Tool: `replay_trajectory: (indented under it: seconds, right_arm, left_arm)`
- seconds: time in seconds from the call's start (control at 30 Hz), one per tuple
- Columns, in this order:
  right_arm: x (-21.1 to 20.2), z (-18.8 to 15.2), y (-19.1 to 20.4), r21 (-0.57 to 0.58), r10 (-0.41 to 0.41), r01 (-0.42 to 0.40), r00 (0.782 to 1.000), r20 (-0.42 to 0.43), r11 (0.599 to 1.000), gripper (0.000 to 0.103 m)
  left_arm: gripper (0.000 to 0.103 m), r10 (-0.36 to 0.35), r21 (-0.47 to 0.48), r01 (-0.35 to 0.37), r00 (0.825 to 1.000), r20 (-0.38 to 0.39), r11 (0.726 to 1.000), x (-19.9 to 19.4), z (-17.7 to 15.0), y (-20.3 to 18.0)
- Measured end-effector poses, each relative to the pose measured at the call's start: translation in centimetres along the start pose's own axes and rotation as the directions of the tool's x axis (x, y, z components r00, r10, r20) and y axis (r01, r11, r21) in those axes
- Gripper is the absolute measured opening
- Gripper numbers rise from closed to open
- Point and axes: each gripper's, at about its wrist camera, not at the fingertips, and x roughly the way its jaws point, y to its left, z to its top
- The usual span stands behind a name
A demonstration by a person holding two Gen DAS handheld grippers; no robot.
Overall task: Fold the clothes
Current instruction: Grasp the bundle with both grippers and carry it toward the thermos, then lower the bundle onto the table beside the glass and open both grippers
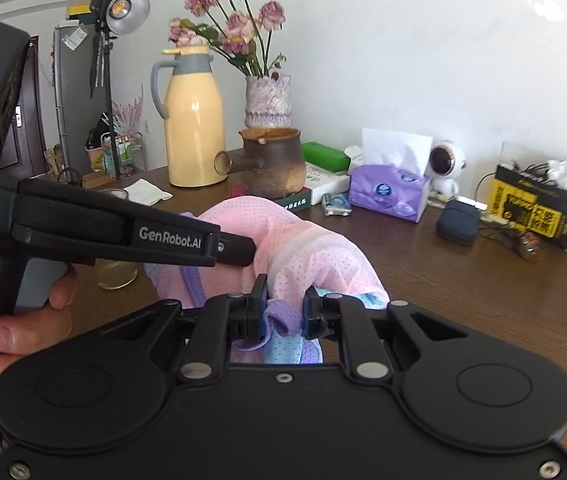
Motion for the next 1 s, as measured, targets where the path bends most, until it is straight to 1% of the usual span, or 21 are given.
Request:
replay_trajectory:
  seconds: [0.07, 0.1, 0.17, 0.3, 0.33, 0.37, 0.4, 0.43, 0.47, 0.5, 0.53, 0.63, 0.73, 0.77, 0.87, 0.9, 0.93, 1.0]
  right_arm:
    - [2.6, -0.4, 0.3, 0.018, 0.004, -0.004, 0.999, -0.034, 1.0, 0.017]
    - [3.7, -0.6, 0.5, 0.028, 0.006, -0.004, 0.999, -0.051, 1.0, 0.017]
    - [6.2, -1.3, 1.3, 0.055, 0.022, -0.017, 0.996, -0.091, 0.998, 0.017]
    - [7.2, -1.7, 2.6, 0.035, 0.026, -0.023, 0.995, -0.093, 0.999, 0.018]
    - [7.1, -1.7, 2.7, 0.028, 0.02, -0.017, 0.995, -0.093, 0.999, 0.02]
    - [6.9, -1.8, 2.6, 0.021, 0.005, -0.003, 0.995, -0.099, 1.0, 0.031]
    - [6.7, -1.8, 2.5, 0.004, -0.021, 0.021, 0.994, -0.111, 1.0, 0.039]
    - [6.4, -1.8, 2.3, -0.013, -0.046, 0.045, 0.992, -0.122, 0.999, 0.053]
    - [6.1, -1.9, 2.0, -0.026, -0.068, 0.066, 0.99, -0.123, 0.997, 0.061]
    - [5.8, -1.8, 1.8, -0.03, -0.077, 0.074, 0.99, -0.119, 0.997, 0.073]
    - [5.0, -1.9, 1.5, -0.032, -0.088, 0.085, 0.99, -0.111, 0.996, 0.078]
    - [3.0, -2.0, 0.8, -0.048, -0.104, 0.1, 0.989, -0.101, 0.994, 0.079]
    - [0.5, -2.2, 0.3, -0.067, -0.118, 0.113, 0.99, -0.081, 0.991, 0.081]
    - [-0.1, -2.1, 0.1, -0.066, -0.121, 0.116, 0.99, -0.073, 0.991, 0.082]
    - [-3.1, -1.9, -1.0, -0.044, -0.132, 0.131, 0.991, -0.035, 0.99, 0.083]
    - [-3.7, -1.9, -1.3, -0.037, -0.137, 0.136, 0.99, -0.025, 0.99, 0.083]
    - [-5.2, -1.9, -2.0, -0.024, -0.148, 0.148, 0.989, -0.006, 0.989, 0.084]
    - [-7.0, -2.0, -3.1, -0.01, -0.164, 0.164, 0.986, 0.008, 0.986, 0.085]
  left_arm:
    - [0.011, 0.038, -0.036, -0.039, 0.999, -0.022, 0.999, 1.5, 0.1, 1.8]
    - [0.009, 0.061, -0.042, -0.062, 0.998, -0.027, 0.997, 2.0, 0.2, 2.5]
    - [0.009, 0.114, -0.041, -0.115, 0.993, -0.035, 0.992, 3.0, 0.4, 3.8]
    - [0.009, 0.157, -0.028, -0.158, 0.987, -0.046, 0.987, 3.6, 0.5, 5.1]
    - [0.01, 0.152, -0.015, -0.153, 0.987, -0.051, 0.988, 3.4, 0.4, 5.0]
    - [0.012, 0.151, 0.001, -0.151, 0.987, -0.056, 0.989, 3.3, 0.1, 4.8]
    - [0.025, 0.16, 0.015, -0.159, 0.985, -0.059, 0.987, 3.2, -0.1, 4.5]
    - [0.046, 0.191, 0.036, -0.19, 0.98, -0.052, 0.981, 3.1, -0.5, 4.2]
    - [0.056, 0.232, 0.06, -0.229, 0.972, -0.04, 0.972, 2.8, -0.8, 3.8]
    - [0.07, 0.253, 0.086, -0.251, 0.967, -0.015, 0.964, 2.4, -1.3, 3.4]
    - [0.075, 0.257, 0.103, -0.255, 0.967, 0.002, 0.961, 2.1, -1.5, 3.1]
    - [0.075, 0.251, 0.147, -0.256, 0.967, 0.052, 0.955, 0.8, -2.4, 2.3]
    - [0.076, 0.285, 0.157, -0.295, 0.955, 0.082, 0.943, -0.8, -3.1, 1.2]
    - [0.076, 0.287, 0.158, -0.298, 0.954, 0.091, 0.941, -1.6, -3.2, 0.6]
    - [0.083, 0.251, 0.142, -0.268, 0.96, 0.124, 0.953, -3.8, -3.5, -1.2]
    - [0.088, 0.237, 0.138, -0.255, 0.962, 0.136, 0.957, -4.6, -3.6, -1.8]
    - [0.092, 0.221, 0.135, -0.241, 0.964, 0.148, 0.961, -5.4, -3.8, -2.6]
    - [0.092, 0.189, 0.136, -0.213, 0.967, 0.174, 0.968, -7.3, -4.2, -4.2]
